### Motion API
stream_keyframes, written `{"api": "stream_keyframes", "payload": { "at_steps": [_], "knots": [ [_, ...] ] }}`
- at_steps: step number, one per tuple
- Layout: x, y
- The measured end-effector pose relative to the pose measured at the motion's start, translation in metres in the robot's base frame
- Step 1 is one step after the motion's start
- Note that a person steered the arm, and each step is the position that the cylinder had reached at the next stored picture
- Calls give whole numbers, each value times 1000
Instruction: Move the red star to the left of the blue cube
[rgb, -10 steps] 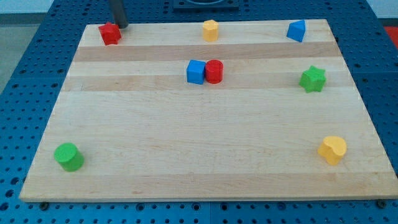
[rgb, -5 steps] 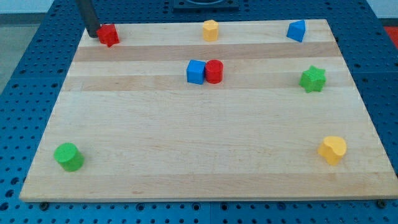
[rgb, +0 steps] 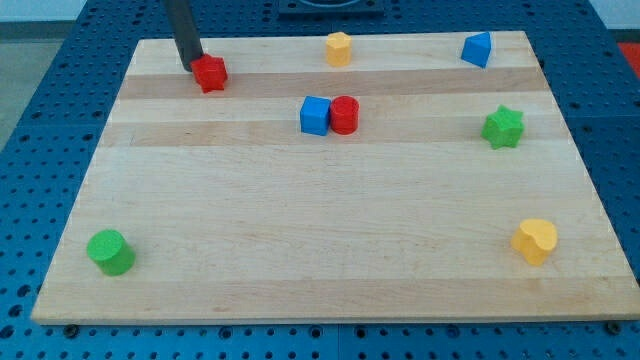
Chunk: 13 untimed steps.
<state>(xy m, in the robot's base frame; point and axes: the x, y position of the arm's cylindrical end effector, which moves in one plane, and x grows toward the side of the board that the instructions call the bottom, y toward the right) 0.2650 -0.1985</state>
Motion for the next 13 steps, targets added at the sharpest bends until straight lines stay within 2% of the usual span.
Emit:
{"api": "stream_keyframes", "payload": {
  "at_steps": [3,5,10,13],
  "knots": [
    [37,51],
    [42,83],
    [31,121],
    [64,121]
  ]
}}
